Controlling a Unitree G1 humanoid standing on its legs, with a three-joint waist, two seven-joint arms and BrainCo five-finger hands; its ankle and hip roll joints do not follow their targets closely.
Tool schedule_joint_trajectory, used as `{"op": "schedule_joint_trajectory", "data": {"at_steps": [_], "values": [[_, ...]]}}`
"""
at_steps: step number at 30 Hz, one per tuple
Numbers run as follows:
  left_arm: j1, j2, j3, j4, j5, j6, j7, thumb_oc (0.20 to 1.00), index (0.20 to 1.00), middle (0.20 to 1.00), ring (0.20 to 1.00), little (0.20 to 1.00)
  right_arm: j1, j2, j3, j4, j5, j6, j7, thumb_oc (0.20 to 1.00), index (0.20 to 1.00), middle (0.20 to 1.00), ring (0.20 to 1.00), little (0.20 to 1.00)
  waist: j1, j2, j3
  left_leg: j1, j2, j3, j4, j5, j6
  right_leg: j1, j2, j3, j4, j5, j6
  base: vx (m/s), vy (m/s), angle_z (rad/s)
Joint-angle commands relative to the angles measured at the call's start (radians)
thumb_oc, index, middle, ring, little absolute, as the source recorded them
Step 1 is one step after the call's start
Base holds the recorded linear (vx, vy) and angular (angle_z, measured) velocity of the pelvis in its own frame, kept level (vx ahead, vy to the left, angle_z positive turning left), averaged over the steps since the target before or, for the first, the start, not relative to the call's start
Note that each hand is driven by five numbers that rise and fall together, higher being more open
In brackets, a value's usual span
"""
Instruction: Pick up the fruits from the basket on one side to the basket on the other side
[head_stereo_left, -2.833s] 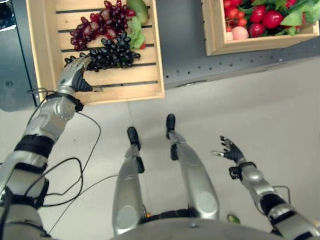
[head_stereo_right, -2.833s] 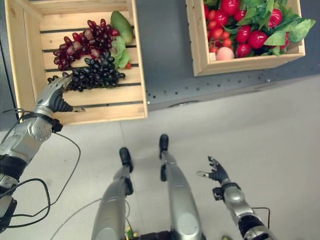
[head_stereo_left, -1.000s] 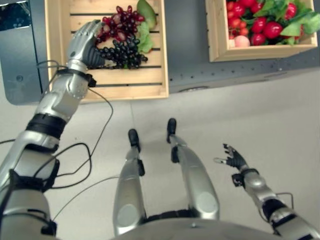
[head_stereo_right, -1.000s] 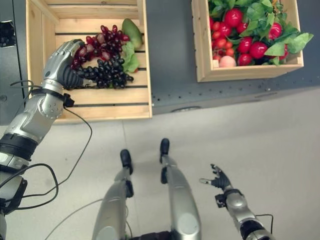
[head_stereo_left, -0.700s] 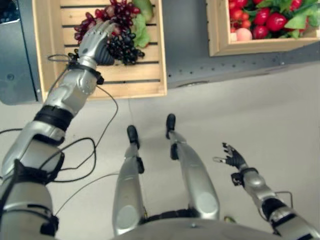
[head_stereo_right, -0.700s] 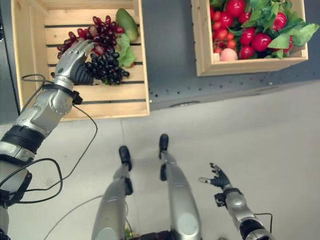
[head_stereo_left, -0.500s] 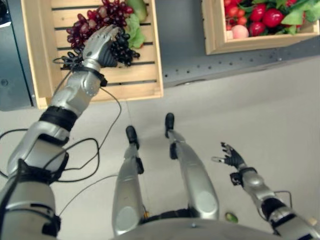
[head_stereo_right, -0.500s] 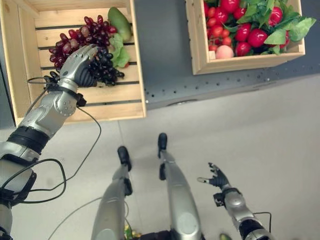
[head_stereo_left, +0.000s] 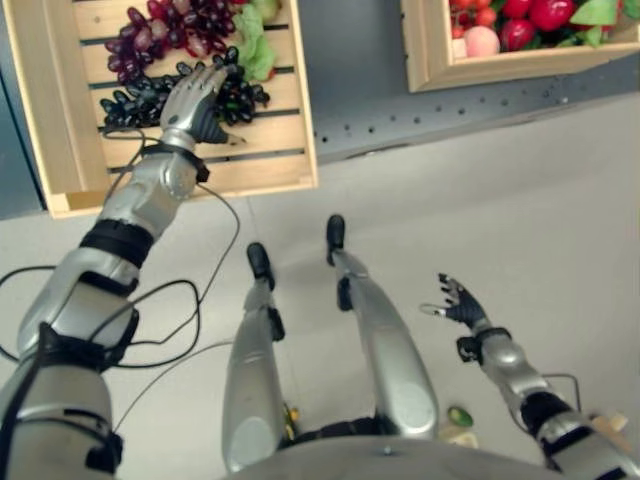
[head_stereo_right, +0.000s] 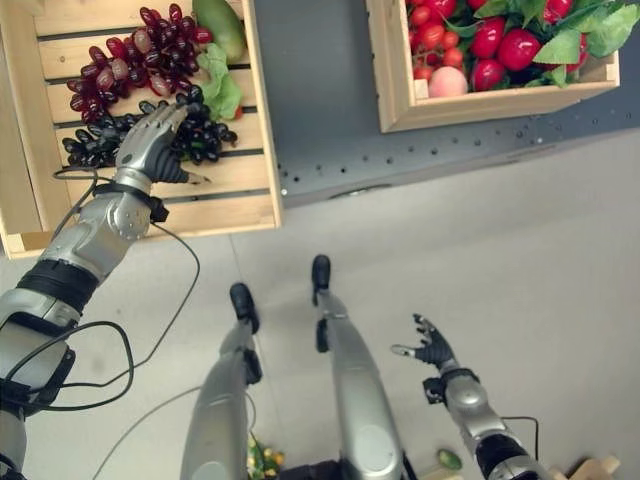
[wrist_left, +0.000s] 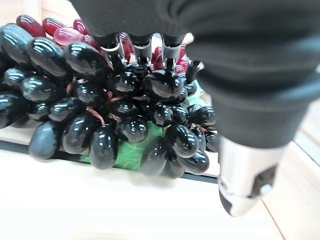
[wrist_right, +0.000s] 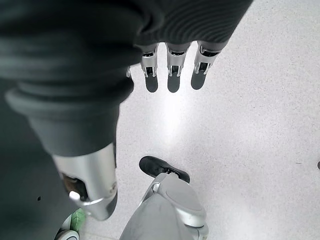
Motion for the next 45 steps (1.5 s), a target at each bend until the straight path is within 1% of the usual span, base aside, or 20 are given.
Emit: {"op": "schedule_joint_trajectory", "data": {"at_steps": [1, 15, 19, 20, 25, 34, 45], "values": [[0.056, 0.036, 0.064, 0.029, -0.012, 0.002, -0.003, 1.000, 1.000, 1.000, 1.000, 1.000, 0.056, -0.048, -0.018, -0.046, 0.045, -0.034, -0.011, 1.000, 1.000, 1.000, 1.000, 1.000, -0.003, -0.028, 0.006, -0.047, -0.019, 0.002, 0.114, -0.108, 0.061, -0.011, 0.018, 0.022, 0.086, -0.065, 0.103, 0.00, 0.000, 0.00], [0.092, 0.068, 0.109, -0.001, -0.010, 0.002, 0.023, 1.000, 1.000, 1.000, 1.000, 1.000, 0.066, -0.051, -0.011, -0.023, 0.034, -0.037, -0.004, 1.000, 1.000, 1.000, 1.000, 1.000, 0.008, -0.033, 0.006, -0.071, -0.020, -0.008, 0.117, -0.105, 0.059, -0.029, 0.017, 0.016, 0.084, -0.061, 0.101, 0.00, 0.000, 0.00], [0.079, 0.083, 0.140, -0.001, -0.038, 0.007, 0.041, 1.000, 1.000, 1.000, 1.000, 1.000, 0.068, -0.057, -0.010, -0.028, 0.034, -0.036, 0.002, 1.000, 1.000, 1.000, 1.000, 1.000, 0.009, -0.037, 0.006, -0.086, -0.020, -0.011, 0.126, -0.107, 0.059, -0.036, 0.016, 0.013, 0.087, -0.060, 0.099, 0.00, 0.000, 0.00], [0.054, 0.109, 0.145, 0.041, -0.059, 0.007, 0.047, 1.000, 1.000, 1.000, 1.000, 1.000, 0.064, -0.060, -0.007, -0.027, 0.036, -0.035, 0.006, 1.000, 1.000, 1.000, 1.000, 1.000, 0.008, -0.035, 0.005, -0.096, -0.019, -0.011, 0.127, -0.104, 0.057, -0.043, 0.016, 0.014, 0.086, -0.058, 0.098, 0.00, 0.000, 0.00], [-0.016, 0.125, 0.118, 0.070, -0.075, 0.014, 0.066, 1.000, 1.000, 1.000, 1.000, 1.000, 0.059, -0.060, 0.001, -0.023, 0.045, -0.038, 0.010, 1.000, 1.000, 1.000, 1.000, 1.000, 0.006, -0.032, 0.006, -0.113, -0.017, -0.014, 0.116, -0.091, 0.053, -0.058, 0.016, 0.006, 0.078, -0.055, 0.099, 0.00, 0.000, 0.00], [-0.022, 0.164, 0.112, 0.070, -0.064, 0.019, 0.069, 1.000, 1.000, 1.000, 1.000, 1.000, 0.074, -0.062, 0.007, -0.042, 0.064, -0.042, 0.028, 1.000, 1.000, 1.000, 1.000, 1.000, 0.006, -0.034, 0.006, -0.151, -0.014, -0.013, 0.130, -0.091, 0.054, -0.092, 0.015, 0.008, 0.091, -0.054, 0.101, 0.00, 0.000, 0.00], [0.001, 0.136, 0.114, 0.052, -0.047, 0.021, 0.066, 1.000, 1.000, 1.000, 1.000, 1.000, 0.079, -0.069, 0.013, -0.061, 0.075, -0.048, 0.035, 1.000, 1.000, 1.000, 1.000, 1.000, 0.002, -0.040, 0.006, -0.179, -0.010, -0.018, 0.159, -0.100, 0.053, -0.113, 0.016, 0.012, 0.105, -0.055, 0.098, 0.00, -0.003, 0.01]]}}
